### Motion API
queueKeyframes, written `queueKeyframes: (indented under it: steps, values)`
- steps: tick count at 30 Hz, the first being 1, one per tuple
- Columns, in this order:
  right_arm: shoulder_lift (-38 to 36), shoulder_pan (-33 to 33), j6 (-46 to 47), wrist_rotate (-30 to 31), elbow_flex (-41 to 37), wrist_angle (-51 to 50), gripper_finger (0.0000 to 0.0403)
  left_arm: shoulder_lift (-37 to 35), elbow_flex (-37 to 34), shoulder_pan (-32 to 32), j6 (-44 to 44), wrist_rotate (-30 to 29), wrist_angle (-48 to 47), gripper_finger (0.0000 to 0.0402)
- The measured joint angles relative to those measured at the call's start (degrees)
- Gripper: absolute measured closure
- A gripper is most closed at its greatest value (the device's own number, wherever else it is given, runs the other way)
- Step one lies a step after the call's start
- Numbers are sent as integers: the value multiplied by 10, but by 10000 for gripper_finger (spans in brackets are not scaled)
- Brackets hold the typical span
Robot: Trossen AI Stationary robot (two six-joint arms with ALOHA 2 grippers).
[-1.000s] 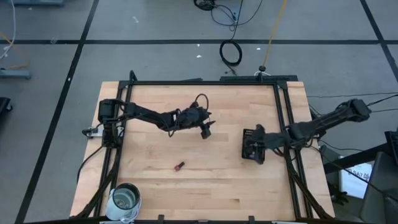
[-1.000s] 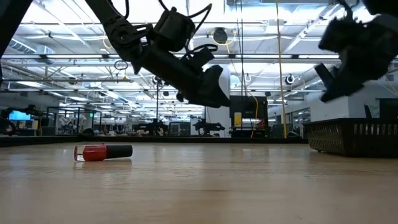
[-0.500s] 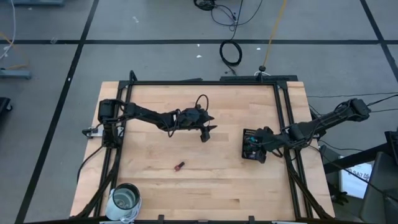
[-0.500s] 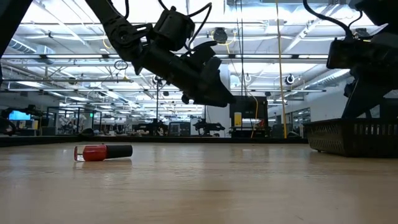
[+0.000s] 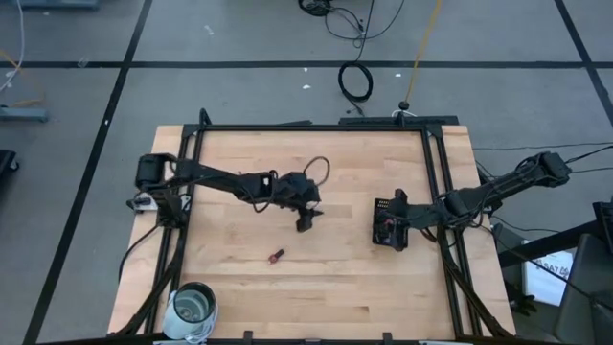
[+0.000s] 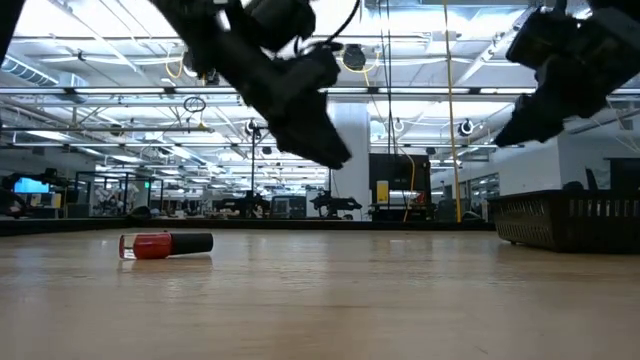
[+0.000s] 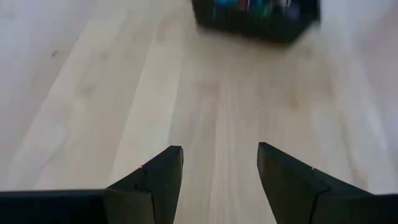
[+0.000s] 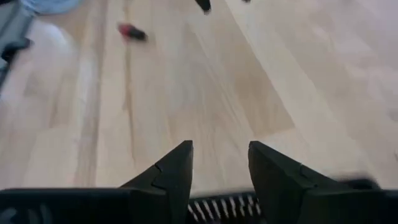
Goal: Pick & Place Nail Polish
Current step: Put the red nail polish into the black basket
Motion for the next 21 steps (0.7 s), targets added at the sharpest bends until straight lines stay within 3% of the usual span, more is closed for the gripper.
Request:
queueKeyframes:
  steps: [3, 8, 15, 21]
  values:
    - [0, 0, -35, -1, 0, 38, 258, -23, 34, -41, 9, -65, -156, 205]
    - [0, 0, -49, -1, 0, 49, 259, -20, 72, -124, -56, -116, -307, 209]
    - [0, 0, -53, -2, 0, 58, 257, -7, 62, -206, -222, -100, -370, 190]
    - [0, 0, -59, -2, 0, 66, 257, -5, 45, -230, -333, -120, -375, 187]
